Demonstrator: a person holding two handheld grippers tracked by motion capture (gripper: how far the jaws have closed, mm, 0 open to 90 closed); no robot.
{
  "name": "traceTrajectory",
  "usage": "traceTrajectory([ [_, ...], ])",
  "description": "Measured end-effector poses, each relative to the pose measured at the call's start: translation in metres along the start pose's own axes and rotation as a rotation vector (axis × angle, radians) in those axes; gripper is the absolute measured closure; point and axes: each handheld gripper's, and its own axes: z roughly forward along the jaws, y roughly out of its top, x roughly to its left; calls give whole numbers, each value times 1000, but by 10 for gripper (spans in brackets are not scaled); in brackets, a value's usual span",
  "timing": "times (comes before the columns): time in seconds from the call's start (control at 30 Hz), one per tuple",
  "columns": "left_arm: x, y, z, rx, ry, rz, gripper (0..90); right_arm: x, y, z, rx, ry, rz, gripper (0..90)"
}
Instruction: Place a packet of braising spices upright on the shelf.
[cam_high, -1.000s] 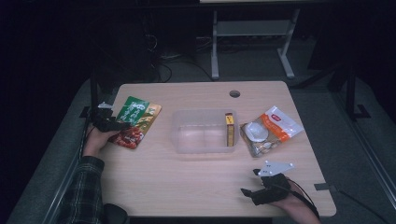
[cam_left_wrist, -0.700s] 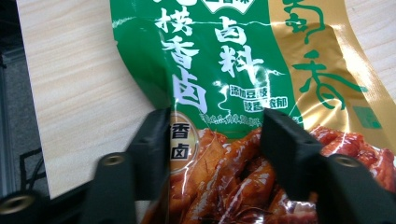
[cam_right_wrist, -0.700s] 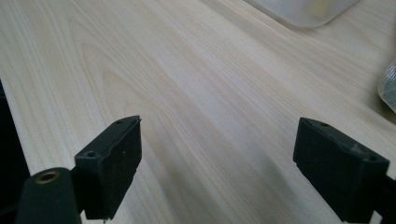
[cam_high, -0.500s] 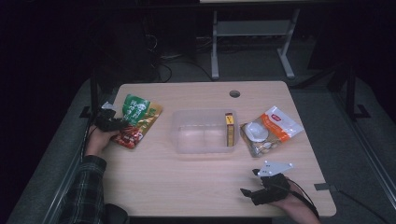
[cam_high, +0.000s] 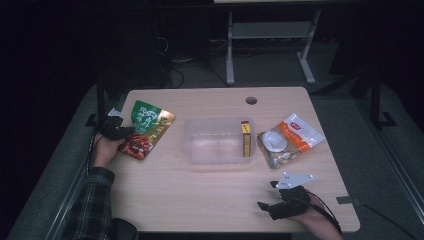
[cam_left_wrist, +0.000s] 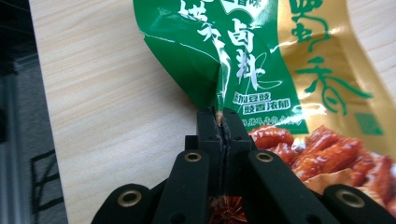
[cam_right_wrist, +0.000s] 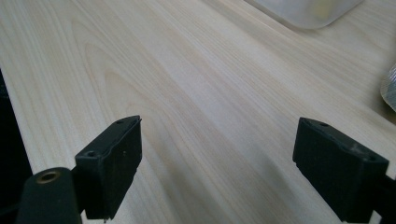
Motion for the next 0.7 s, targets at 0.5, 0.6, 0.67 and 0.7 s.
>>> traceTrajectory([
  [0.5, -8, 2, -38, -76, -78, -24, 899, -2, 9, 6, -12, 27, -26, 151],
  [0.6, -10, 0, -46, -95, -83, -25, 900, -2, 12, 9, -10, 37, -32, 151],
  [0.67, -11, -2, -55, -116, -90, -35, 900, -2, 16, 13, -9, 47, -46, 151],
  [0.7, -12, -4, -64, -128, -99, -40, 900, -2, 19, 16, -10, 60, -59, 151],
])
